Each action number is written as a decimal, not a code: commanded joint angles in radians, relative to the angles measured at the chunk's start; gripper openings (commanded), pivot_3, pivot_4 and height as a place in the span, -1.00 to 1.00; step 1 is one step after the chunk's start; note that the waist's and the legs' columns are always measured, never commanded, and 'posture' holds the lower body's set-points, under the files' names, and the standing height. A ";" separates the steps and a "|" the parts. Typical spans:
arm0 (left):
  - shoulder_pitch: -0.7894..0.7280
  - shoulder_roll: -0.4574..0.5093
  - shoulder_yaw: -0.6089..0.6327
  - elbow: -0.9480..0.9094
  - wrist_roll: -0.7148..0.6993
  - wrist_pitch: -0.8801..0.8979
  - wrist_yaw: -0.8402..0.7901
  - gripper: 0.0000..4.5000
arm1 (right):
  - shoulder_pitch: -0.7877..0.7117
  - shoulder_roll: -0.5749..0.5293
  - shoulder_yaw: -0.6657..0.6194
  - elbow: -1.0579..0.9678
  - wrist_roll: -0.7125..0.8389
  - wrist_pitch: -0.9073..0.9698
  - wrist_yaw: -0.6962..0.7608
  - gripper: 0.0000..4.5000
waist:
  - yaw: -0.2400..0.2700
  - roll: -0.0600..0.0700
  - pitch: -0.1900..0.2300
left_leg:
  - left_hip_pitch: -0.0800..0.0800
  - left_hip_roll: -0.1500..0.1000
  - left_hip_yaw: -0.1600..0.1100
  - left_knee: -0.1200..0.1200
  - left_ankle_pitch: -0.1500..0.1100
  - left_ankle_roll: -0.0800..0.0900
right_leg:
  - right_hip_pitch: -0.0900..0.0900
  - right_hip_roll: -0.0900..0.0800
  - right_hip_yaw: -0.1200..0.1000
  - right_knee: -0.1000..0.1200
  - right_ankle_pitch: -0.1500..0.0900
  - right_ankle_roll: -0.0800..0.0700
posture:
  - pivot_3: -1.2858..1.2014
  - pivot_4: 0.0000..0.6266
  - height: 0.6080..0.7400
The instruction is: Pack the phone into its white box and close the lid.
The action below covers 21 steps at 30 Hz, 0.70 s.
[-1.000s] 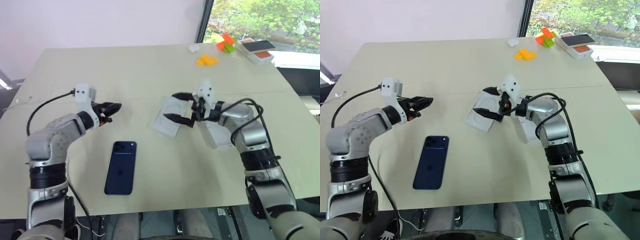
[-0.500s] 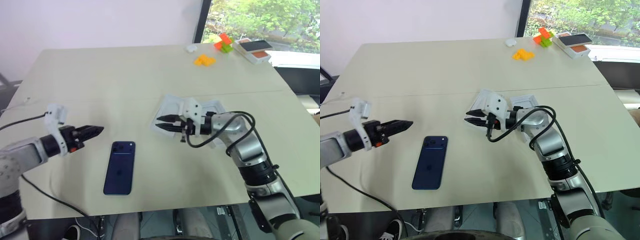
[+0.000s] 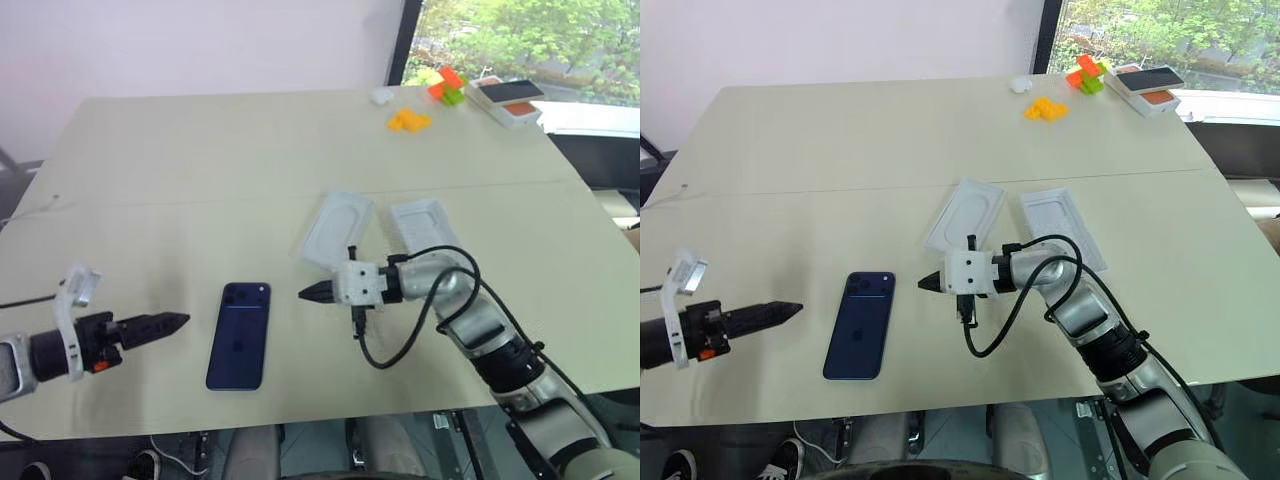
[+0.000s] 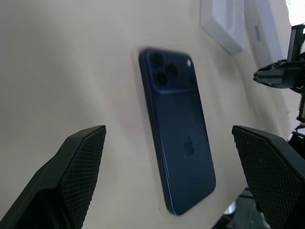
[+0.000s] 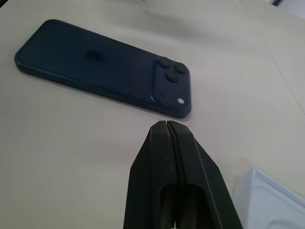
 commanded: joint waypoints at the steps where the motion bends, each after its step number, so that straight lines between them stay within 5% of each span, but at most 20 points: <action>1: 0.012 0.001 -0.010 -0.017 -0.029 0.003 0.004 0.98 | -0.001 0.004 0.032 0.021 -0.048 -0.085 -0.003 -1.00 | 0.002 0.000 0.000 | 0.000 0.000 0.000 0.000 0.000 0.000 | 0.000 0.000 0.000 0.000 0.000 0.000 | 0.03 -0.52 1.00; 21: -0.011 -0.071 -0.157 -0.020 -0.063 -0.001 0.136 0.98 | 0.006 0.106 0.144 0.205 -0.224 -0.248 -0.079 -1.00 | -0.002 -0.001 -0.001 | 0.001 -0.001 0.001 0.000 0.000 0.000 | 0.000 -0.003 0.000 0.000 0.000 -0.001 | 0.03 -0.52 1.00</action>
